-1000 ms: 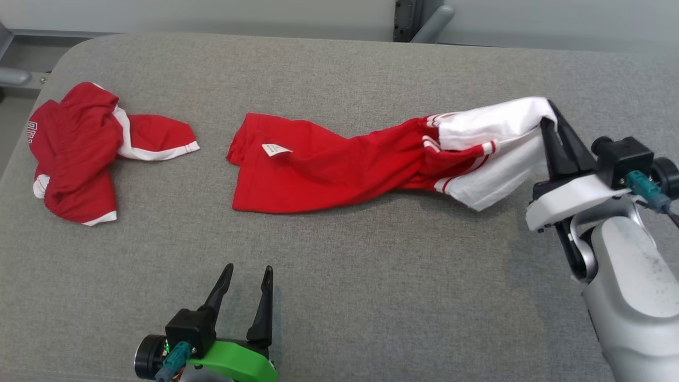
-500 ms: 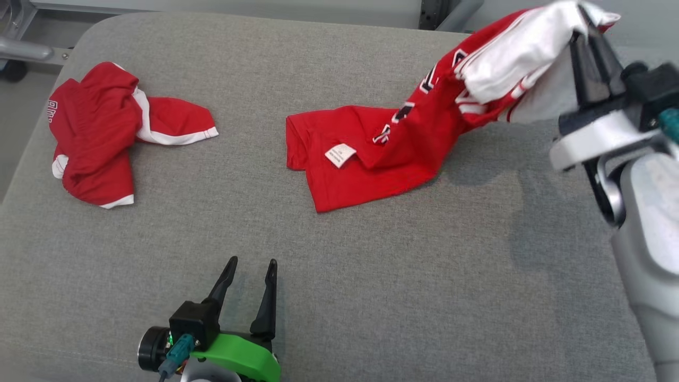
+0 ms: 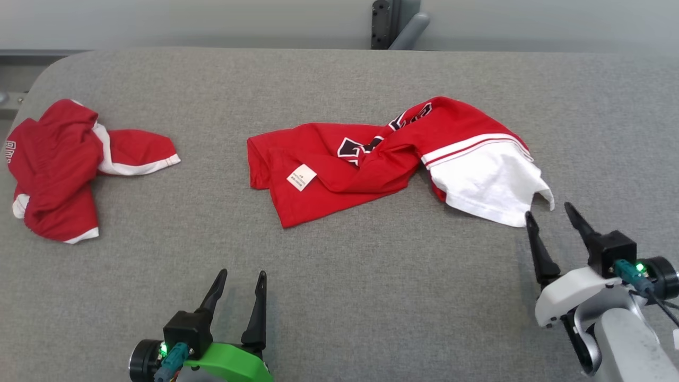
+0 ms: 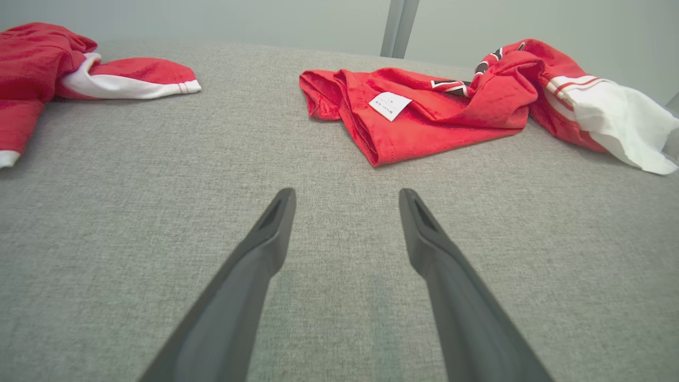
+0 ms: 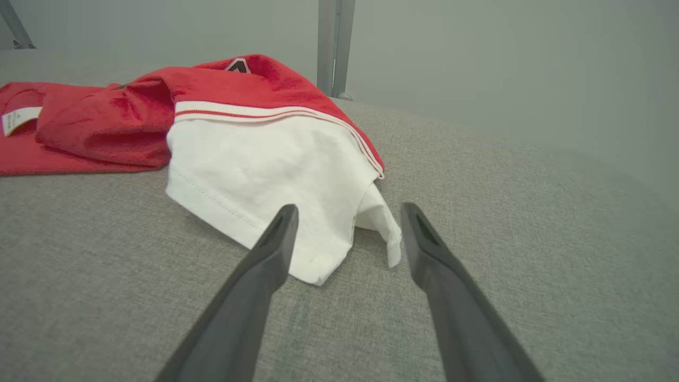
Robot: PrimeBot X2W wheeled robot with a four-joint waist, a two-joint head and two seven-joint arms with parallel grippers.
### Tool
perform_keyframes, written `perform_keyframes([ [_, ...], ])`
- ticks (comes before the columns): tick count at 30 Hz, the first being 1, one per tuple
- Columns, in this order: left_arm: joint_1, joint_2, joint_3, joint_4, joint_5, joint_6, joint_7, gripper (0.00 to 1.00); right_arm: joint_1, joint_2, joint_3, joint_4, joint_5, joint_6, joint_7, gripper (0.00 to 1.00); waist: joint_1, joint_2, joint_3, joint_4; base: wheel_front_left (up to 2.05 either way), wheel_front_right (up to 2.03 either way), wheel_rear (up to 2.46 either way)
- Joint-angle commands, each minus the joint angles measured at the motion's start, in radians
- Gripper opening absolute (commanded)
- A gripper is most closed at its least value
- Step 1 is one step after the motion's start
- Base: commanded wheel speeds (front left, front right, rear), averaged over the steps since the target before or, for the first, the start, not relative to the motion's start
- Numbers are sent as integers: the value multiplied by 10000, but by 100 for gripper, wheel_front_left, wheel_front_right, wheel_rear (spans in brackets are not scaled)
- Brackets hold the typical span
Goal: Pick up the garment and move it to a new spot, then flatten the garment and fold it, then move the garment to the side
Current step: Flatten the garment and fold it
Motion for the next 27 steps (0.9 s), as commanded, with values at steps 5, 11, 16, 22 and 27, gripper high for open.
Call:
perform_keyframes([
  [5,206,31,10,82,172,-104,-2,100,582,553,137,-218,201,-14,-28,100,0,83,-571,-673,0,0,0],
  [11,181,32,-108,61,183,-151,-2,100,495,848,106,182,757,-14,-28,100,0,83,-477,-577,0,0,0],
  [16,128,31,-163,74,228,-175,-2,100,50,1031,-55,665,1587,-14,-28,100,0,83,-167,-232,0,0,0],
  [22,7,31,-147,68,263,-180,-2,100,-734,1207,-550,1802,2328,-12,-28,100,0,83,178,239,0,0,0],
  [27,-172,29,-179,30,236,-171,-2,100,-1292,1215,-607,2709,2477,-12,-28,75,0,83,430,488,0,0,0],
])
